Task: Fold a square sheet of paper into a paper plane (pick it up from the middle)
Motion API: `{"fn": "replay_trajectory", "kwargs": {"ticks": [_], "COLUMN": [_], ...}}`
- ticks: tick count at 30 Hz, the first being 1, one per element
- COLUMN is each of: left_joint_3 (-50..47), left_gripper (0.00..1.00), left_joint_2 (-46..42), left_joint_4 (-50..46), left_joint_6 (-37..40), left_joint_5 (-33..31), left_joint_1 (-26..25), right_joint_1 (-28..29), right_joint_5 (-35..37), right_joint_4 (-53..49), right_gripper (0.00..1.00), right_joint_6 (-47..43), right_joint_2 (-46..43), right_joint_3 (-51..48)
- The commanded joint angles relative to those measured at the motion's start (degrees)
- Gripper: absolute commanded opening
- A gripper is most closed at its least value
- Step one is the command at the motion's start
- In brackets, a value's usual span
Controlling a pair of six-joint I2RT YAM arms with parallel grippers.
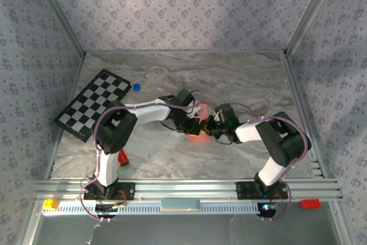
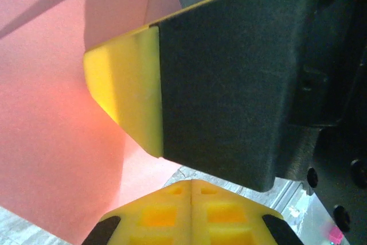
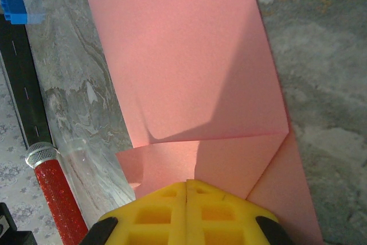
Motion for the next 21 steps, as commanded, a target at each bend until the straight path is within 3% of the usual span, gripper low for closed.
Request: {"fn": "replay_trajectory", "kwargs": {"ticks": [1,21], "left_joint_3": [1.5,-8.2], "left_gripper": [0.06,0.06], "left_joint_2": [2.4,-0.5], "left_joint_4": [-1.9,-1.8], "left_joint_6": [2.2,3.9], "left_joint_5": [-2.4,-6.2], "left_joint_1": [-0.3,-0.2], "right_joint_1": [-0.5,-0.7], "right_joint_5": [2.7,2.9], "right_joint_4": [-4.9,-5.3], "right_gripper": [0.03,0.03], "right_joint_6": [-0.3,-0.5], "right_joint_2": [2.0,3.1], "right_joint_3": [-1.1,-1.2]}}
